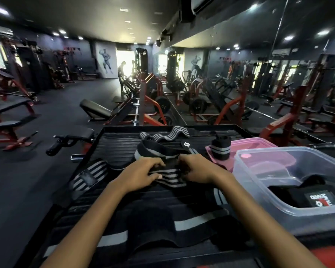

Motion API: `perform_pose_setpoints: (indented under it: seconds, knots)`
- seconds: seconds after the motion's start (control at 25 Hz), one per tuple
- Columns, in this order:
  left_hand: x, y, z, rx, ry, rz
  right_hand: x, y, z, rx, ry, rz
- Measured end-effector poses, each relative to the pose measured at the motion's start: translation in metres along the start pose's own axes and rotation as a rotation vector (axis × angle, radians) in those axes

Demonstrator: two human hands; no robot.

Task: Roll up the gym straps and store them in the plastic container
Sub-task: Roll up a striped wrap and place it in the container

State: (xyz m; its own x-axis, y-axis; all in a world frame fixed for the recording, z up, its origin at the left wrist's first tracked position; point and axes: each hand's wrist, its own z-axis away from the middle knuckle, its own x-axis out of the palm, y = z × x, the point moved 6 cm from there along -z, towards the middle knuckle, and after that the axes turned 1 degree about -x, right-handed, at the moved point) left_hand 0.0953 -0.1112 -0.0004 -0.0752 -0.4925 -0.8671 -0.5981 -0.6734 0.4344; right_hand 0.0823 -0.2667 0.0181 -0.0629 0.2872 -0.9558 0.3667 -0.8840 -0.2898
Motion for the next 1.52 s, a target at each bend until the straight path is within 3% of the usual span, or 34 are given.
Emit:
perform_pose_setpoints:
  seconds: [0.24,0.36,0.4,0.48,0.56,0.76,0.92,1.08,1.2,1.28,1.4,1.52]
  knots:
    - [-0.001,-0.004,0.007,0.018,0.073,0.012,0.019,0.016,0.006,0.079,0.115,-0.118]
    - [-0.004,-0.008,0.009,-0.043,0.166,-0.152,0.001,0.018,0.018,0.131,0.418,0.100]
    - [-0.007,-0.010,0.009,-0.060,0.196,-0.187,-0.005,0.022,0.023,0.220,0.449,0.197]
    - [-0.009,-0.013,0.009,-0.087,0.237,-0.248,-0.006,0.037,0.029,0.469,0.295,0.327]
    - [-0.010,-0.015,0.007,-0.104,0.262,-0.287,0.004,0.047,0.035,0.602,0.166,0.294]
    - [-0.012,-0.027,-0.004,-0.149,0.242,-0.331,0.009,0.040,0.031,0.485,0.295,0.397]
    - [-0.019,-0.039,-0.001,-0.245,0.279,-0.375,0.000,0.026,0.026,0.320,0.550,0.355]
    - [-0.034,-0.056,0.004,-0.393,0.306,-0.459,0.010,-0.015,0.005,0.102,0.594,0.365]
    - [-0.038,-0.060,0.013,-0.478,0.306,-0.563,0.024,-0.031,-0.008,-0.005,0.504,0.278]
    - [-0.038,-0.047,0.013,-0.339,0.419,-0.636,0.028,-0.012,-0.009,0.187,0.329,0.181]
    - [-0.023,-0.004,0.007,0.089,0.538,-0.576,0.027,0.028,0.000,0.415,0.166,-0.091]
    - [0.015,0.023,-0.006,0.185,0.257,-0.568,0.007,0.046,0.013,0.428,0.386,-0.333]
